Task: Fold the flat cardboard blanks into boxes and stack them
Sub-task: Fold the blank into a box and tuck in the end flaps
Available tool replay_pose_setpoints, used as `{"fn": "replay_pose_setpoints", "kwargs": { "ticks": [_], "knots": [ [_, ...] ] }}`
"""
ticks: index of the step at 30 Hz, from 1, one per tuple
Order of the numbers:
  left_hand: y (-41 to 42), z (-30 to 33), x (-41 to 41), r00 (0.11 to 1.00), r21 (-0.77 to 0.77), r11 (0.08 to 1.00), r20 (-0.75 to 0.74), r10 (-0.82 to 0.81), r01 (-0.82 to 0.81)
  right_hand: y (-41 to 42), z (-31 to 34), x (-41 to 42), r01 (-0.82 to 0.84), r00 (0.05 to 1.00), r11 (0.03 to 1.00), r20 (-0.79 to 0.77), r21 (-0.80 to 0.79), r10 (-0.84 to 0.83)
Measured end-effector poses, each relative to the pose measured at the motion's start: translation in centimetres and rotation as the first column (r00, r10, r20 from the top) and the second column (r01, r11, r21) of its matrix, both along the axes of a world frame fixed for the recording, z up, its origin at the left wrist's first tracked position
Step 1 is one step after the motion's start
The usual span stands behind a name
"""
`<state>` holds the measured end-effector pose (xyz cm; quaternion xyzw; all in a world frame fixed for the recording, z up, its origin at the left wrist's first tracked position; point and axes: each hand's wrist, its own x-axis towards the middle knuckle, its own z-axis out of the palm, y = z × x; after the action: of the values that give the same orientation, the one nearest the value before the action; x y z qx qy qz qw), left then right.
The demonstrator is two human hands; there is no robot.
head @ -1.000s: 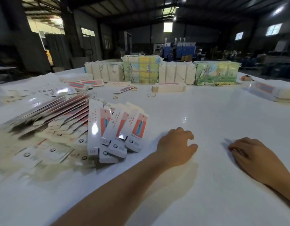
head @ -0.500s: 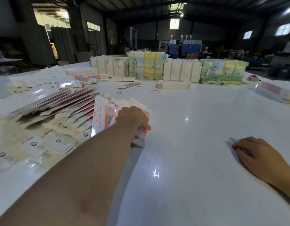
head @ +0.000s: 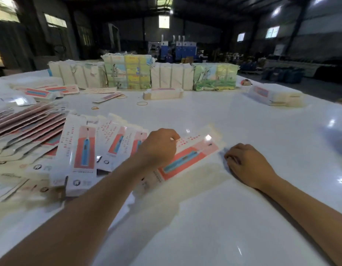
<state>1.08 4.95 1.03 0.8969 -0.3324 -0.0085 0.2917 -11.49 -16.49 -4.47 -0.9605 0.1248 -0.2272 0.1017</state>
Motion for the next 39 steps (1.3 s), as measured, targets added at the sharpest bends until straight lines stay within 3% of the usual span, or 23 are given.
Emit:
{"fn": "replay_pose_setpoints", "kwargs": {
  "ticks": [6, 10, 12, 14, 16, 18, 19, 21, 25, 30, 34, 35, 37, 39],
  "knots": [
    [0.4, -4.2, -3.1, 0.964, 0.159, 0.973, 0.181, -0.194, 0.166, 0.1, -0.3, -0.3, 0.027, 0.995, 1.000, -0.095, 0.006, -0.026],
    [0.7, -4.7, -2.9, 0.951, 0.139, 0.969, 0.204, -0.231, 0.205, 0.2, -0.3, -0.4, 0.030, 0.992, 0.999, -0.126, 0.015, -0.028],
    [0.6, -5.0, -2.8, 0.947, 0.120, 0.968, 0.213, -0.242, 0.221, 0.0, -0.4, -0.5, 0.024, 0.997, 0.999, -0.074, 0.040, -0.021],
    [0.7, -5.1, -2.7, 0.948, 0.065, 0.971, 0.209, -0.238, 0.229, 0.2, -0.2, -0.6, 0.005, 0.994, 0.982, 0.104, 0.188, -0.025],
    [0.7, -5.0, -2.7, 0.945, 0.002, 0.973, 0.236, -0.225, 0.231, 0.3, 0.3, -0.7, -0.053, 0.961, 0.882, 0.263, 0.469, -0.082],
    [0.7, -5.0, -2.8, 0.936, -0.028, 0.973, 0.281, -0.210, 0.227, 0.3, 0.8, -0.9, -0.161, 0.959, 0.621, 0.271, 0.767, -0.085],
    [0.7, -4.9, -2.9, 0.933, -0.035, 0.974, 0.294, -0.205, 0.225, 0.3, 0.8, -1.0, -0.209, 0.967, 0.484, 0.254, 0.850, -0.028],
    [0.6, -4.8, -3.0, 0.931, -0.037, 0.973, 0.301, -0.206, 0.227, 0.4, 0.6, -1.3, -0.268, 0.963, 0.365, 0.236, 0.891, 0.130],
    [0.6, -5.1, -3.2, 0.842, 0.187, 0.960, 0.465, -0.273, 0.208, 0.7, 0.6, -1.4, -0.280, 0.957, 0.377, 0.226, 0.883, 0.179],
    [0.2, -4.7, -4.2, 0.841, 0.303, 0.946, 0.476, -0.256, 0.117, 0.7, 0.8, -1.5, -0.277, 0.960, 0.391, 0.267, 0.878, 0.081],
    [0.1, -4.3, -4.3, 0.933, 0.150, 0.980, 0.315, -0.174, 0.132, 1.0, 0.7, -1.4, -0.284, 0.945, 0.389, 0.324, 0.876, -0.040],
    [0.2, -4.1, -4.2, 0.950, 0.103, 0.988, 0.279, -0.138, 0.113, 1.1, 0.7, -1.4, -0.282, 0.930, 0.418, 0.353, 0.864, -0.102],
    [0.4, -3.8, -3.9, 0.970, 0.050, 0.995, 0.225, -0.093, 0.083, 1.1, 0.8, -1.5, -0.234, 0.880, 0.579, 0.424, 0.781, -0.215],
    [0.5, -3.7, -3.7, 0.981, 0.029, 0.997, 0.181, -0.076, 0.072, 1.3, 0.9, -1.7, -0.207, 0.841, 0.712, 0.494, 0.671, -0.221]
  ]
}}
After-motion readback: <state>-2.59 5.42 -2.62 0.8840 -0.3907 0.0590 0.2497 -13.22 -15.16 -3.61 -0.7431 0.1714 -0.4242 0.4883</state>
